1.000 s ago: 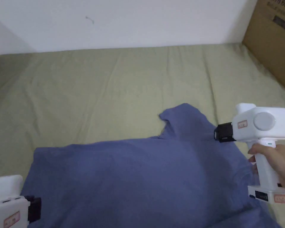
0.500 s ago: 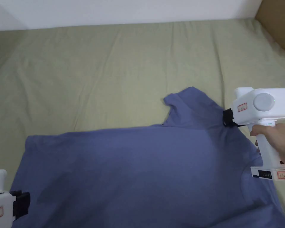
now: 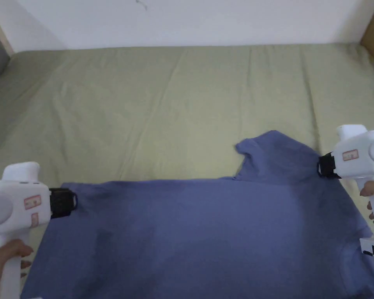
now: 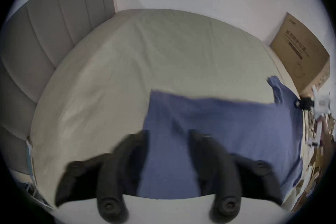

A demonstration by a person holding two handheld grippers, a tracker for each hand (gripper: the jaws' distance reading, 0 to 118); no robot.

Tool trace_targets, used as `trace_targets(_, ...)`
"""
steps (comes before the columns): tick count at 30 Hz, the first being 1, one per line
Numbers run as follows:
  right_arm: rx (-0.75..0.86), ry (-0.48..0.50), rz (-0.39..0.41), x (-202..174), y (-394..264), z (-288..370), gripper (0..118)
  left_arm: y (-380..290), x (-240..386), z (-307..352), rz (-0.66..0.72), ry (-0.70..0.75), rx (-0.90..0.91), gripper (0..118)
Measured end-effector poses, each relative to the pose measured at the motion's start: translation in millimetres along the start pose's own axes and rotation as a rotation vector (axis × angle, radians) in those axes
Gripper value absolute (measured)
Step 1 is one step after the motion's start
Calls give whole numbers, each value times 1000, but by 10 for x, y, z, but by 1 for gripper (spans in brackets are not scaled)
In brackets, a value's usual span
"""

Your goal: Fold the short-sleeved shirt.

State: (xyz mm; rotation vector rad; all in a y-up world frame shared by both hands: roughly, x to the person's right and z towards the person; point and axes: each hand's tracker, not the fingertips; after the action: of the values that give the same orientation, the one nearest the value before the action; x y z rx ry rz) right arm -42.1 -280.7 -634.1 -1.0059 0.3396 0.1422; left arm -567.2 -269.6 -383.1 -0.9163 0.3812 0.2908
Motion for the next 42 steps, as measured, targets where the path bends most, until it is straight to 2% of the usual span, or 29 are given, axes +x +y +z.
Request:
trace_targets(2,4,6,-9,27,-27,-5,5,214,3,-226,3,-9,2,87)
trace_targets(3,2,6,-13,34,-41,-12,5,283,-3,-334,7,-16,1,90)
trace_targets(6,-8,6,-24,85,-79,-42,5,429,-10,-699,-9,12,-47,91)
trace_targets(7,-12,8,-27,93,-82,-59,5,464,-19,-813,-1,15,-87,89)
trace_targets(9,-16,9,-29,93,-82,-79,5,472,-4,-939,63,-23,-132,65)
trace_targets(11,-18,6,-30,80,-77,-99,5,398,78,-1013,-43,50,-139,59)
trace_targets(12,-18,5,-29,74,-72,-104,5,398,121,-957,-37,49,-116,52)
trace_targets(13,-19,3,-27,68,-67,-104,5,416,140,-903,-29,42,-115,35)
trace_targets(14,-19,2,-27,66,-62,-94,5,418,135,-880,-36,45,-110,3)
trace_targets(16,-15,8,-29,57,-55,-29,5,432,99,-838,0,-3,-113,2)
trace_targets(22,45,37,-76,111,-8,401,5,418,122,-462,-83,-5,-112,2)
trace_targets(29,120,30,-47,29,-238,1138,5,345,29,600,-118,-57,22,2)
trace_targets(36,150,54,-54,97,-1179,1924,5,-419,-234,1455,-168,-84,46,2)
trace_targets(42,17,54,-66,144,-2261,2043,5,-1336,-474,1576,-151,-105,-88,2)
